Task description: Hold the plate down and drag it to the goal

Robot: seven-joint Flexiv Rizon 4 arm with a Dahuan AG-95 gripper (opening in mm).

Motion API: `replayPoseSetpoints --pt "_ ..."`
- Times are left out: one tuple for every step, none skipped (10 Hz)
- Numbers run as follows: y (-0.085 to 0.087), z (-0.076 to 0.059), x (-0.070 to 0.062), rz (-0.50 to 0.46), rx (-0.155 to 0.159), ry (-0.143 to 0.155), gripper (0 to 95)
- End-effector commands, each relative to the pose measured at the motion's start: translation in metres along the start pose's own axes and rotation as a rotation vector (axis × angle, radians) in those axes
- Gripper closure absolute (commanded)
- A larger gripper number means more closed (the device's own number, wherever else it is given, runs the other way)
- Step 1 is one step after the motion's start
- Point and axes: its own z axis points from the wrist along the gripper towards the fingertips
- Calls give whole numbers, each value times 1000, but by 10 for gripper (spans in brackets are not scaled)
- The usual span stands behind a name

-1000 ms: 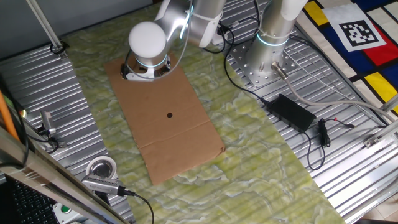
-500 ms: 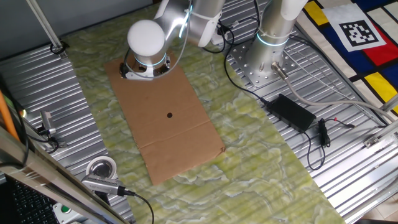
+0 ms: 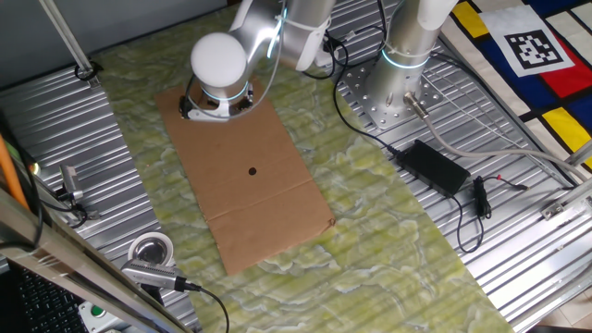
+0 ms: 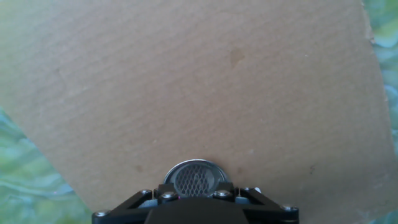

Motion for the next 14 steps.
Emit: replayPoseSetpoints --pt "0 1 0 -3 4 3 570" --pt "0 1 1 -11 8 12 570" --pt "0 1 1 -13 9 15 570" --pt "0 2 1 -16 12 15 570" --pt "0 3 2 -21 15 18 570" --pt "0 3 2 -23 16 21 570" --pt "0 3 2 -25 18 24 570" --pt "0 4 2 -29 21 31 570" --pt "0 4 2 -34 24 38 570" --pt "0 4 3 -40 26 43 570" --pt "0 6 4 -45 28 45 570" --pt "0 6 5 -48 28 44 570" --pt "1 8 7 -54 29 44 570" --pt "1 8 8 -56 29 45 570"
